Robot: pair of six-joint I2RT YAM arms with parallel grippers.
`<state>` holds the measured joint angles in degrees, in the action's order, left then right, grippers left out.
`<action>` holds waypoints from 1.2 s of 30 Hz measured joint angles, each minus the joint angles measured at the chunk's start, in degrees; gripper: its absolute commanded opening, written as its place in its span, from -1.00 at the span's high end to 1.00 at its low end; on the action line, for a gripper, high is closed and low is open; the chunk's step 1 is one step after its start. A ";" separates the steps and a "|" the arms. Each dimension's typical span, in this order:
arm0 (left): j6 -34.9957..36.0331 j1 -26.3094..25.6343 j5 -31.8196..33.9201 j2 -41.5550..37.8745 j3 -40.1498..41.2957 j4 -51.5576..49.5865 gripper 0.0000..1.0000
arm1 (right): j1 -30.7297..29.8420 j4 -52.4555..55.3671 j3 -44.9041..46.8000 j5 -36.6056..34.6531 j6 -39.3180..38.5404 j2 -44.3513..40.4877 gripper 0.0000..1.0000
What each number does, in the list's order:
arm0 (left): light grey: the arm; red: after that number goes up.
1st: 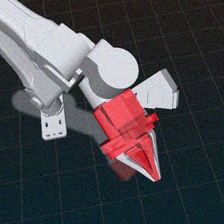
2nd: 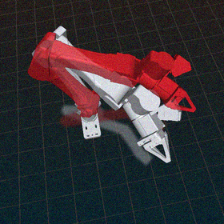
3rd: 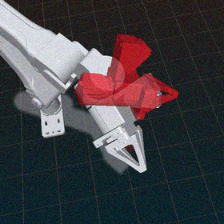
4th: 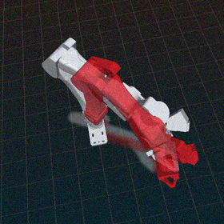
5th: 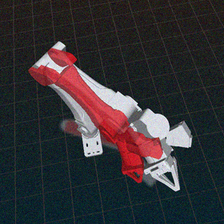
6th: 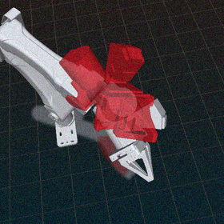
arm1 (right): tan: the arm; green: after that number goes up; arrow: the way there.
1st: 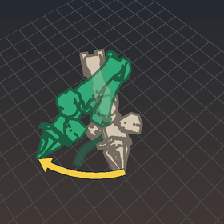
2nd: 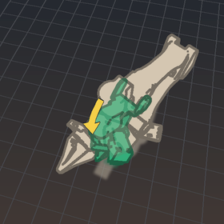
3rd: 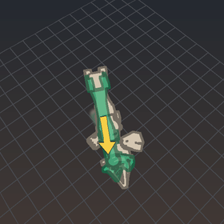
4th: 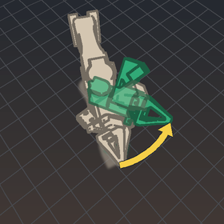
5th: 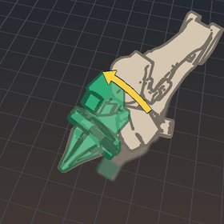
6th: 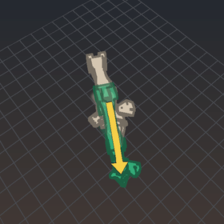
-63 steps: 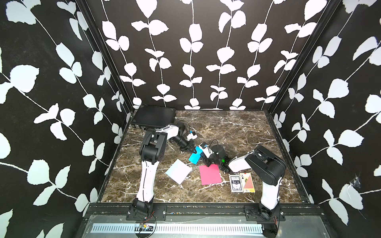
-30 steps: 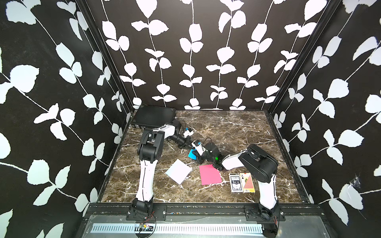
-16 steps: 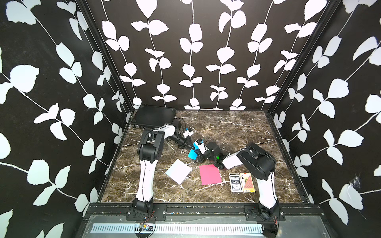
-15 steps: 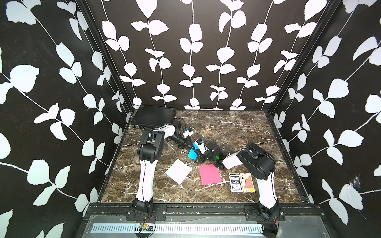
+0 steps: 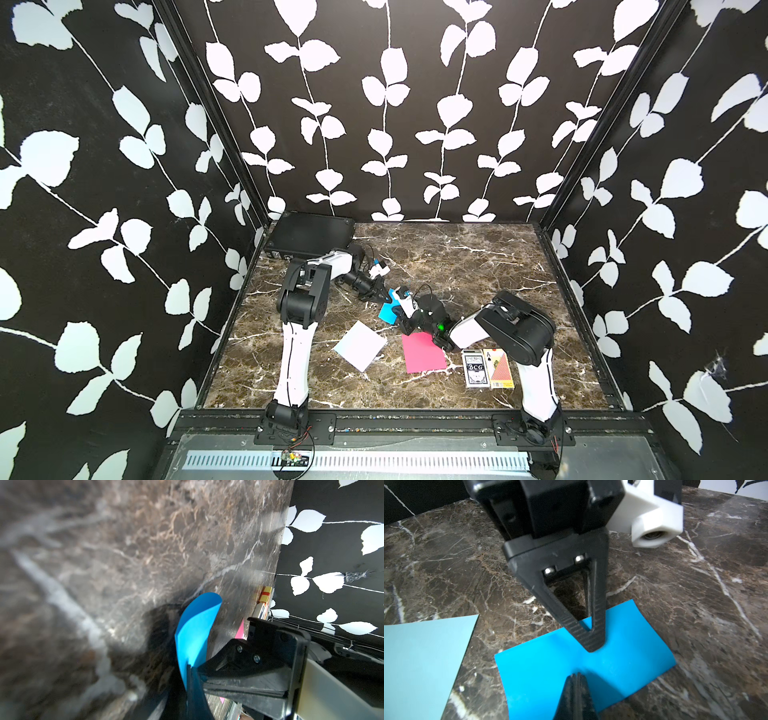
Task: Fold the square paper along the opposite sides
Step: Smooth out the paper at the center of the board.
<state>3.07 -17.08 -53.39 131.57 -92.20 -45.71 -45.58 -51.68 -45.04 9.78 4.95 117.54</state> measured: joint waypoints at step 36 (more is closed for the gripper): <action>0.50 0.74 -1.05 0.79 0.00 -1.29 1.00 | -4.13 -0.74 5.81 -1.88 -0.85 -3.82 0.86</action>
<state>3.57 -16.34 -54.43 132.35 -92.20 -47.00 -49.71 -52.42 -39.22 7.90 4.10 113.71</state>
